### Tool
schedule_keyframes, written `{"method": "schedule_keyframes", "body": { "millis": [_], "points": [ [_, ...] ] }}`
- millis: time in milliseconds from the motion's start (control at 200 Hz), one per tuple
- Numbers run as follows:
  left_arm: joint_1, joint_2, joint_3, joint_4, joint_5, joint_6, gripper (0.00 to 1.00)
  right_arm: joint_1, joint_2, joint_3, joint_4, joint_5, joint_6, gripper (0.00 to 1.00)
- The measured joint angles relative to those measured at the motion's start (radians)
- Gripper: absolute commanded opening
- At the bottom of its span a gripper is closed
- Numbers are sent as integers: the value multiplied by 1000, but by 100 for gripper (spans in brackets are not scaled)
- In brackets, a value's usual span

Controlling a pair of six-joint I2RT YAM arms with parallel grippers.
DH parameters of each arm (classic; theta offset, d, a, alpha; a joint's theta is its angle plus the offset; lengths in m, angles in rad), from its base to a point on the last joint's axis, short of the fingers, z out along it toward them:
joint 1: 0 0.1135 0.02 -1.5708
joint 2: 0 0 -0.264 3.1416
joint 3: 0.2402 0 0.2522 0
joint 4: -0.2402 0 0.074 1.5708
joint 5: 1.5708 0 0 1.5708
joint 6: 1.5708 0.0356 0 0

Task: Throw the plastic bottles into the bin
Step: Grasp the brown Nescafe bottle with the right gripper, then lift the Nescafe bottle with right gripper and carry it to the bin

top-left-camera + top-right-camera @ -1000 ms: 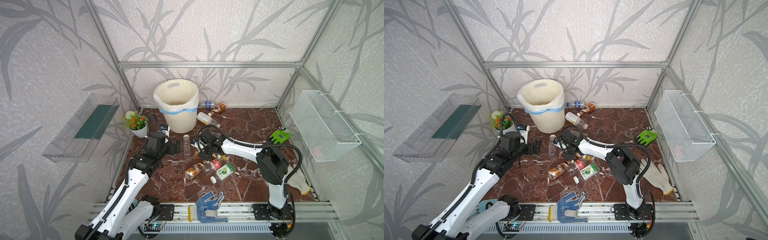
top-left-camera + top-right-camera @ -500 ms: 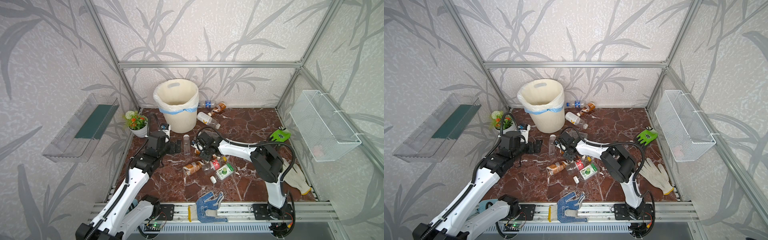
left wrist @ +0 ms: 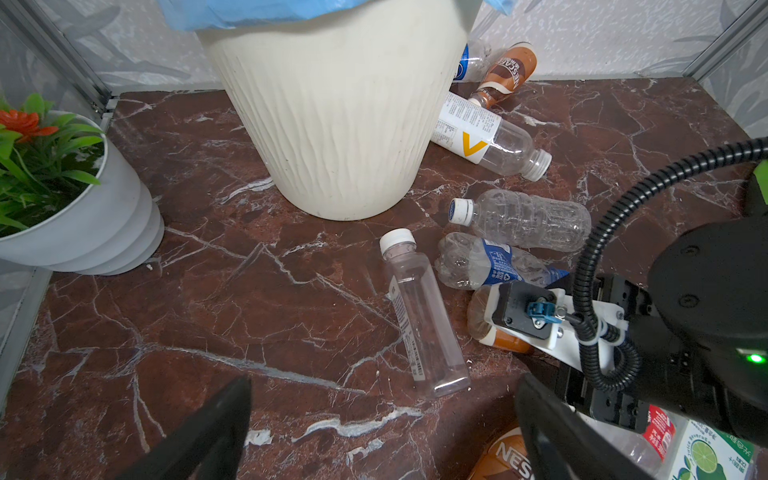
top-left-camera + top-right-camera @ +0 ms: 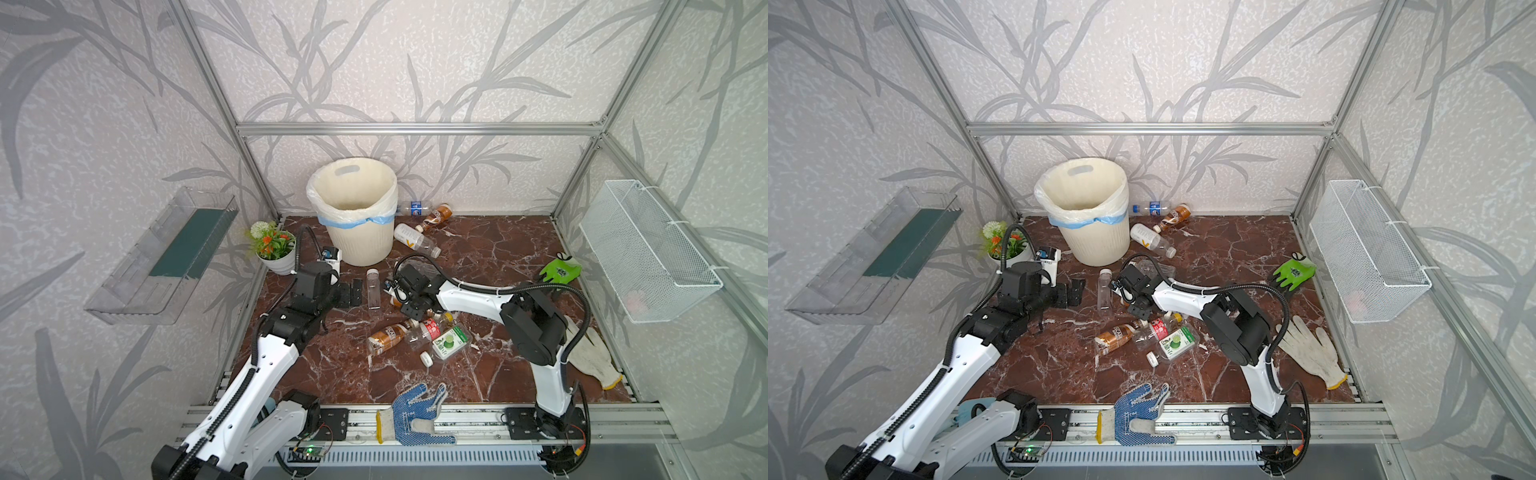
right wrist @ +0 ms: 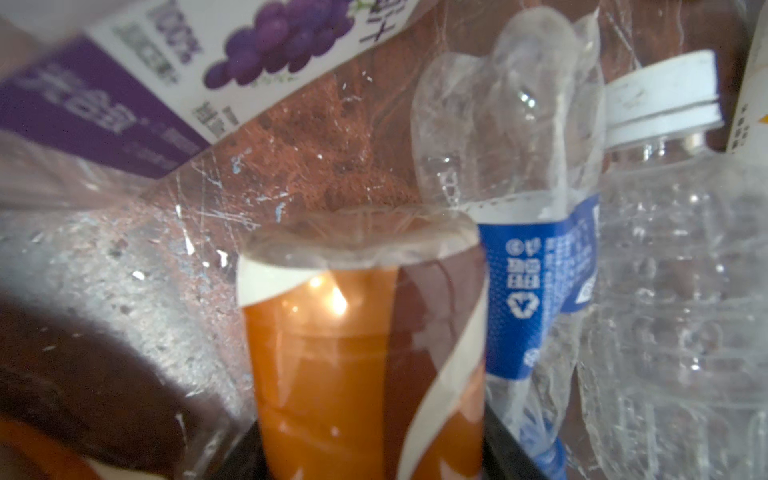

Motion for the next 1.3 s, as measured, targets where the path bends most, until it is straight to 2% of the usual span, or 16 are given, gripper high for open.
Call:
{"method": "schedule_keyframes", "body": {
  "millis": [310, 595, 820, 1085, 1200, 1300],
  "points": [
    [0, 6, -1, 1, 6, 0, 97, 0, -99, -32, 20, 32, 2, 53],
    [0, 29, -1, 1, 22, 0, 97, -10, -308, -150, 121, 88, 29, 53],
    [0, 59, -1, -2, 35, 0, 96, -90, -612, -377, 339, 73, 108, 54],
    [0, 74, -1, -2, 59, 0, 96, -119, -915, -520, 572, 70, 118, 54],
    [0, 81, -1, -2, 68, 1, 96, -128, -990, -532, 674, 51, 119, 55],
    [0, 88, -1, -1, 86, 5, 96, -163, -962, -463, 732, -11, 138, 55]
  ]
}}
